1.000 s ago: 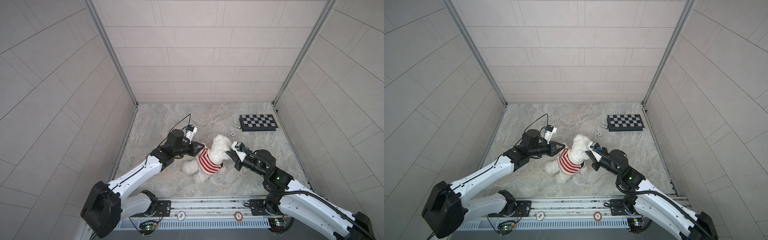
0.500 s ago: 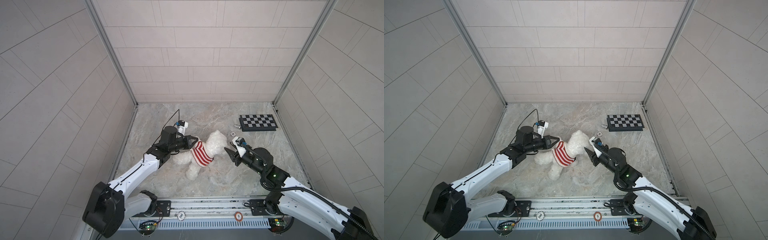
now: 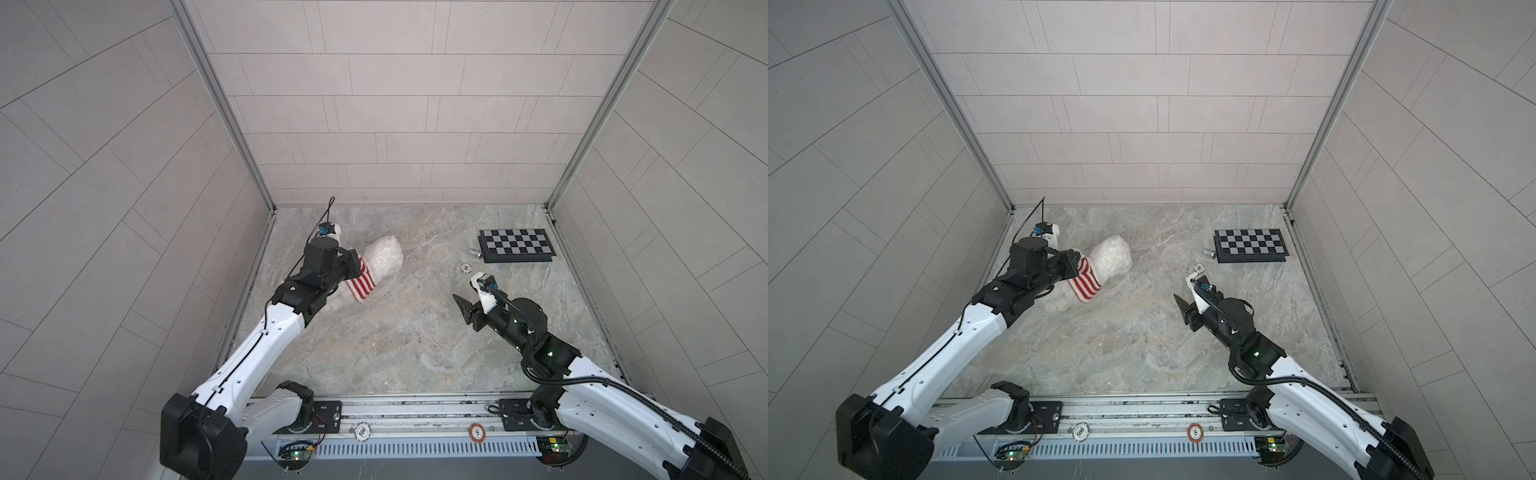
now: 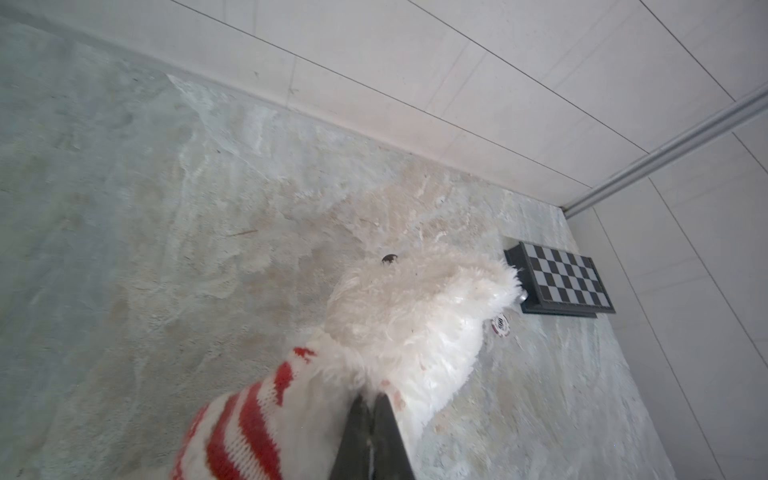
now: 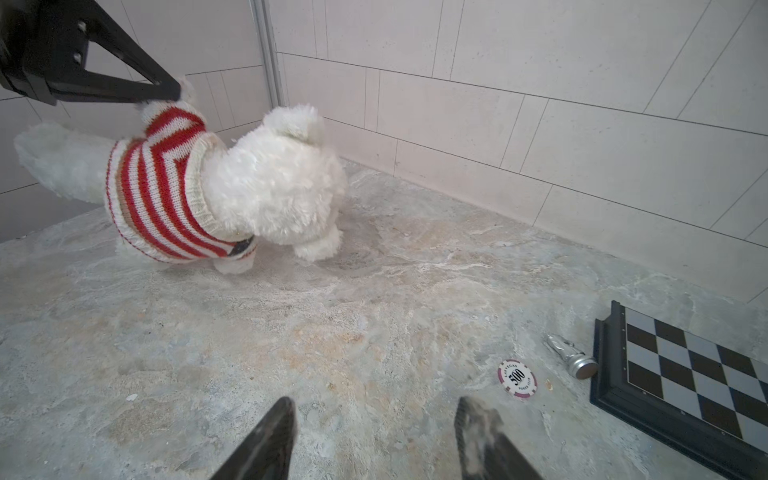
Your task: Dress the teddy bear
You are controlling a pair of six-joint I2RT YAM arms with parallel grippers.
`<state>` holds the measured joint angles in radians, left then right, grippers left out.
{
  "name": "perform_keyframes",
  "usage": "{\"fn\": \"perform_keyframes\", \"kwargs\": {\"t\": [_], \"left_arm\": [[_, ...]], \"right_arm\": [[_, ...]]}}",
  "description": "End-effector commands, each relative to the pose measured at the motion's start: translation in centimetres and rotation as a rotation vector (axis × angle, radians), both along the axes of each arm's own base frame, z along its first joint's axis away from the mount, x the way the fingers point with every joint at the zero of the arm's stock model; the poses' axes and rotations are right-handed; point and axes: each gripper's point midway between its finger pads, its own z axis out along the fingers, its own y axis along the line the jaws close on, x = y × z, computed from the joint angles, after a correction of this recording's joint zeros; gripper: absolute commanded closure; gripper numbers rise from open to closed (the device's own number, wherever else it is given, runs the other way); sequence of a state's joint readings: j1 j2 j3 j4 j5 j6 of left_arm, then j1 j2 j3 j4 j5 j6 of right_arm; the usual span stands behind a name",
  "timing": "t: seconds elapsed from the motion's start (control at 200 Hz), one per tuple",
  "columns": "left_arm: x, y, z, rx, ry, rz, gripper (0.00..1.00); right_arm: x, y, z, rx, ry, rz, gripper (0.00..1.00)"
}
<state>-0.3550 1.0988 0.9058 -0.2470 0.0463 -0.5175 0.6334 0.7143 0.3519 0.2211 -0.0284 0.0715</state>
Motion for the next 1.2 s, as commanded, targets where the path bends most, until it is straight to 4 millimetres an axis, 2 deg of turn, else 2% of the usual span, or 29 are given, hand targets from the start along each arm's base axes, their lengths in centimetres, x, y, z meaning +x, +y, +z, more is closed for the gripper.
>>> {"fn": "perform_keyframes", "kwargs": {"t": [0.0,0.225,0.275,0.29,0.355,0.601,0.651,0.751,0.846,0.921,1.091,1.196], "left_arm": [[-0.1,1.7,-2.8,0.073,0.055,0.092,1.00],[-0.9,-1.8,-5.5,0.083,0.105,0.041,1.00],[-1.2,-2.1,-6.3,0.074,0.123,0.040,1.00],[-1.7,-3.2,-6.4,0.073,0.123,0.008,1.00],[-2.5,-4.4,-7.0,0.079,0.139,-0.023,0.97],[-6.4,-9.7,-8.9,0.054,0.198,-0.187,0.67],[-7.2,-10.9,-8.9,0.052,0.207,-0.239,0.61],[-8.1,-12.1,-8.1,0.033,0.204,-0.315,0.56],[-8.2,-11.9,-6.9,0.062,0.179,-0.349,0.51],[-7.9,-10.8,-6.3,0.087,0.174,-0.355,0.44],[-6.3,-6.1,-7.7,0.087,0.212,-0.274,0.34],[-5.8,-4.8,-8.3,0.083,0.218,-0.243,0.30]], "right_arm": [[0.0,-1.2,-0.3,0.028,0.001,-0.043,0.36],[-0.4,-3.1,-1.0,0.034,0.019,-0.098,0.35],[-0.3,-3.6,-1.1,0.038,0.025,-0.114,0.35],[-0.3,-3.7,-1.0,0.042,0.027,-0.117,0.35],[-0.3,-4.1,-1.1,0.049,0.037,-0.136,0.35],[0.6,-5.2,-2.7,0.063,0.096,-0.192,0.34],[0.8,-5.2,-3.0,0.067,0.109,-0.192,0.34],[1.0,-5.1,-3.1,0.073,0.115,-0.193,0.34],[1.0,-5.1,-3.2,0.070,0.121,-0.194,0.34],[1.1,-5.2,-3.5,0.061,0.132,-0.196,0.34],[1.3,-5.0,-3.7,0.063,0.146,-0.192,0.34],[1.5,-4.7,-3.8,0.061,0.152,-0.184,0.34]]}}
